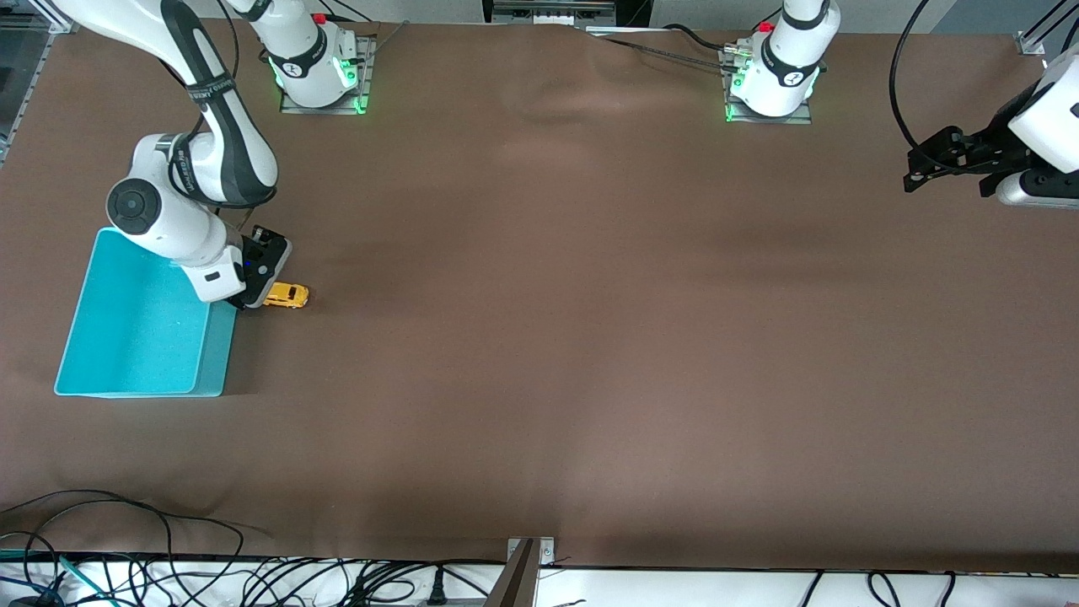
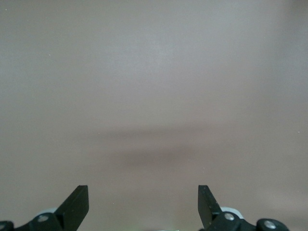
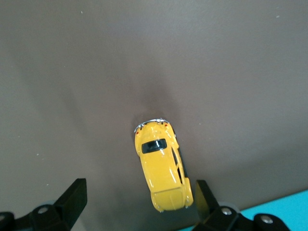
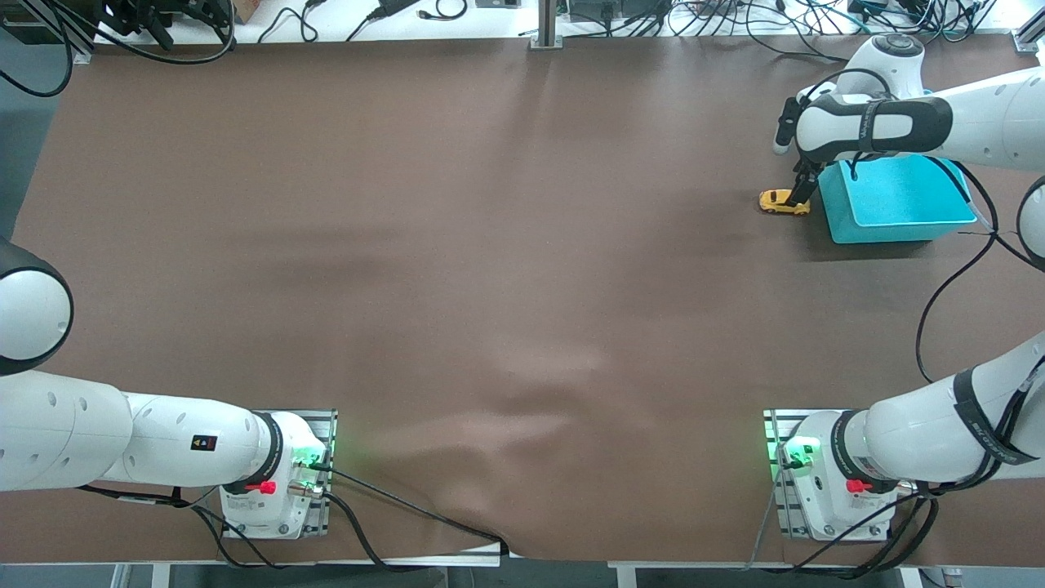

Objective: Wind up and store yellow beetle car
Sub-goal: 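Reach the right gripper to the car while the left gripper withdraws, then lower the right gripper and grasp the yellow car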

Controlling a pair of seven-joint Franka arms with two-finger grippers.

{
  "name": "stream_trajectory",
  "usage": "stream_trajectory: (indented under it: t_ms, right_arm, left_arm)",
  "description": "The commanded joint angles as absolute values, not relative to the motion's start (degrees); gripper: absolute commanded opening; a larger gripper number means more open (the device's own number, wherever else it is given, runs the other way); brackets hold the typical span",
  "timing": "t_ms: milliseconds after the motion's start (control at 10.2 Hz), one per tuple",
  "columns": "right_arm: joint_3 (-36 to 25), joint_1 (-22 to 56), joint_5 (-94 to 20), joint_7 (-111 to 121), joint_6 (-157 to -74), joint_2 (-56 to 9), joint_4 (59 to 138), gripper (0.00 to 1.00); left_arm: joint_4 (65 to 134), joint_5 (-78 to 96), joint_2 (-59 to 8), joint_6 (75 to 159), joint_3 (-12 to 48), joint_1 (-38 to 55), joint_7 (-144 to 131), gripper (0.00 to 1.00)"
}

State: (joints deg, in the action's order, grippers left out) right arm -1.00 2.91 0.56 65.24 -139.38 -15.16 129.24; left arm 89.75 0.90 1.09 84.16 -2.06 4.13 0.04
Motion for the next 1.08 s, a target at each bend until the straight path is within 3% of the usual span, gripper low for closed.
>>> stream_trajectory:
  t_ms: [0, 884, 982]
  right_arm:
    - [-0.7, 2.5, 1.2, 68.4, -142.6, -16.6, 130.8, 1.0]
    - [-0.8, 2.3, 1.2, 73.7, -149.9, -22.1, 130.5, 1.0]
    - [-0.8, 2.3, 1.2, 75.0, -150.2, -22.2, 130.5, 0.85]
  left_arm:
    - [87.7, 2.0, 0.4, 83.6, -2.9, 4.9, -0.8, 1.0]
    - [87.1, 2.7, -1.1, 83.5, -3.1, 3.7, 0.0, 1.0]
    - [87.1, 2.6, -1.1, 83.5, -3.1, 3.8, -0.1, 1.0]
